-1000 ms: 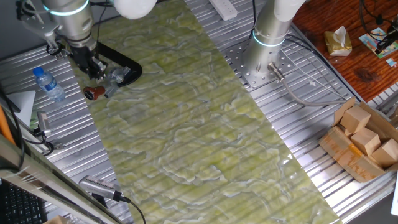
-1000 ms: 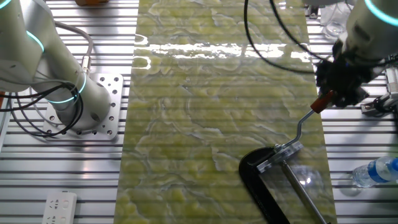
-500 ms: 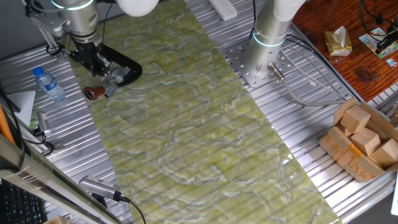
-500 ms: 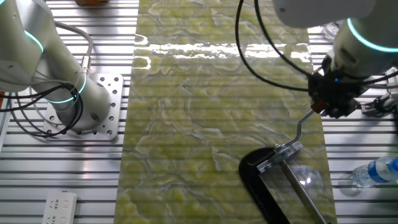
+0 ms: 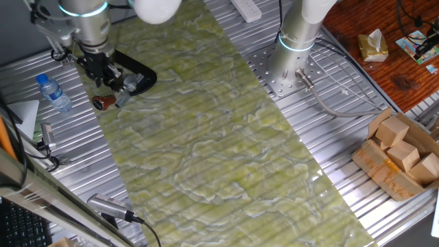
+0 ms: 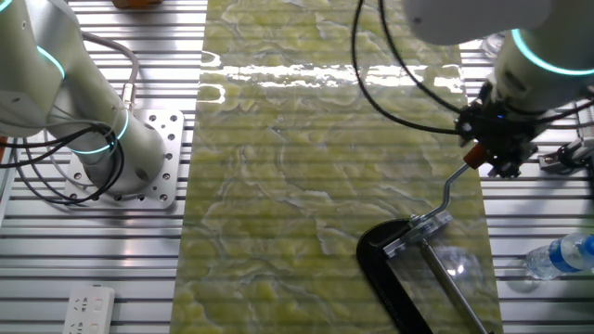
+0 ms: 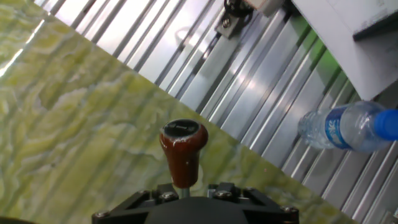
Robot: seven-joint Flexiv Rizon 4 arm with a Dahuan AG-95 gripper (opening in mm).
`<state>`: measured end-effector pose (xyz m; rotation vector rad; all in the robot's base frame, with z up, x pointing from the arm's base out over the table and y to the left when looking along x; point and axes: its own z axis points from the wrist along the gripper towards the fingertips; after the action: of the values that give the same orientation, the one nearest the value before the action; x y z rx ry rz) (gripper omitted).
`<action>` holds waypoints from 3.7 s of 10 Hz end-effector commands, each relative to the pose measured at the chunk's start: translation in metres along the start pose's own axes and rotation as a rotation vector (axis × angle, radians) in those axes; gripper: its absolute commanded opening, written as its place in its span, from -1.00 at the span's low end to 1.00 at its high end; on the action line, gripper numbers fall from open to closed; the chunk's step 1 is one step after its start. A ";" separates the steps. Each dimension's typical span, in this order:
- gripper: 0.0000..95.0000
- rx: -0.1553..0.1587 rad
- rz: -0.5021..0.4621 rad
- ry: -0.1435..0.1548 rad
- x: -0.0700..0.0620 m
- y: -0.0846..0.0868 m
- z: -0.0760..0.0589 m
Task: Pull up the lever
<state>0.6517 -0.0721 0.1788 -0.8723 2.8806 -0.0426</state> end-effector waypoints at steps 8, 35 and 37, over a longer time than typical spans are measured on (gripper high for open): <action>-0.20 -0.018 -0.041 -0.157 0.014 -0.005 0.018; -0.20 -0.012 -0.102 -0.309 0.017 -0.004 0.052; -0.20 -0.009 -0.099 -0.315 0.016 -0.003 0.052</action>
<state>0.6467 -0.0825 0.1255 -0.9267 2.5467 0.0920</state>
